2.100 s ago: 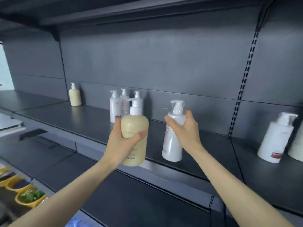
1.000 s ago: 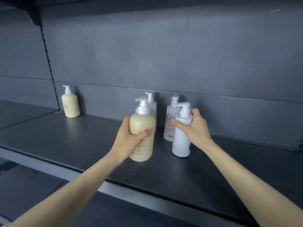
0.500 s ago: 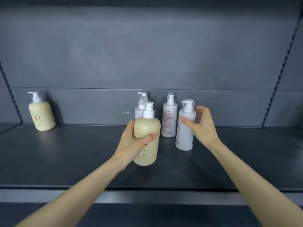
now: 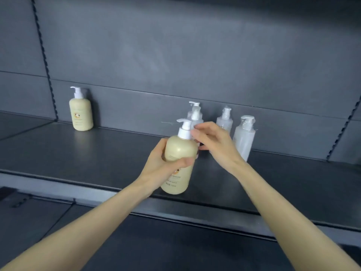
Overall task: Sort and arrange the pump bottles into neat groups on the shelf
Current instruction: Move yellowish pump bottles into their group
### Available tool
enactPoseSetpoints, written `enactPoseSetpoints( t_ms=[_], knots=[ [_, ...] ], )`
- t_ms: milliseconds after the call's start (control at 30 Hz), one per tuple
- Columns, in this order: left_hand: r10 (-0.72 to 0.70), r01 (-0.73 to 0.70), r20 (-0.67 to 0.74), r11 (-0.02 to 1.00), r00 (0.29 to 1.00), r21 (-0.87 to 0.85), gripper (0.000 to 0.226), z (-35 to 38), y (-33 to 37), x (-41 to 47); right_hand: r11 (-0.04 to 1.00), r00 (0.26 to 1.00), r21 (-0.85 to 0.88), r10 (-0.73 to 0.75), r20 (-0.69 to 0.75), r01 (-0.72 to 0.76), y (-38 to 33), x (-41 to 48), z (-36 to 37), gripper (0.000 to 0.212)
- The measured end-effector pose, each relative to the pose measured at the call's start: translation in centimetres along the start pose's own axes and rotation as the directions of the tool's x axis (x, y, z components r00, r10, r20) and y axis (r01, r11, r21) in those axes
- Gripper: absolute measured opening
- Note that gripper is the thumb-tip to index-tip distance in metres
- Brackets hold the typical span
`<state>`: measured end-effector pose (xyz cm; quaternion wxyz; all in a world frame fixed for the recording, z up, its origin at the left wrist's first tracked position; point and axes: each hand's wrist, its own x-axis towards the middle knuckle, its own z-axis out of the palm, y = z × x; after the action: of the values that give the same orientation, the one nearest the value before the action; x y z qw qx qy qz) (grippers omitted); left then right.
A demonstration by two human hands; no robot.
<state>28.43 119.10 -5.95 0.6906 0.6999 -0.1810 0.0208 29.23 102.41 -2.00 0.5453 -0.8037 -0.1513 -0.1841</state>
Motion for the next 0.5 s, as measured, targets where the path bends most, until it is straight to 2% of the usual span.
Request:
enactPoseSetpoints(
  t_ms=[100, 200, 367, 500],
  knots=[
    [0.019, -0.019, -0.015, 0.999, 1.0, 0.027, 0.051, -3.1, 0.3, -0.7, 0.999, 0.987, 0.033, -0.005, 0.158, -0.001, -1.5, 1.3, 3.4, 0.009],
    [0.038, -0.035, -0.071, 0.999, 0.997, 0.041, 0.051, -6.8, 0.5, -0.6, 0.999, 0.964, 0.042, -0.034, 0.262, 0.024, -2.9, 3.0, 7.0, 0.013],
    [0.057, -0.046, -0.125, 0.995, 0.991, 0.089, 0.046, -14.0, -0.1, 0.5, 0.997, 0.955, 0.031, -0.076, 0.288, 0.07, -4.0, 6.3, 14.1, 0.023],
    [0.028, -0.019, -0.062, 0.989, 0.998, 0.145, 0.05, -21.4, -1.2, 1.9, 0.996, 0.957, 0.008, -0.085, 0.277, 0.087, -4.6, 9.1, 20.9, 0.035]
  ],
)
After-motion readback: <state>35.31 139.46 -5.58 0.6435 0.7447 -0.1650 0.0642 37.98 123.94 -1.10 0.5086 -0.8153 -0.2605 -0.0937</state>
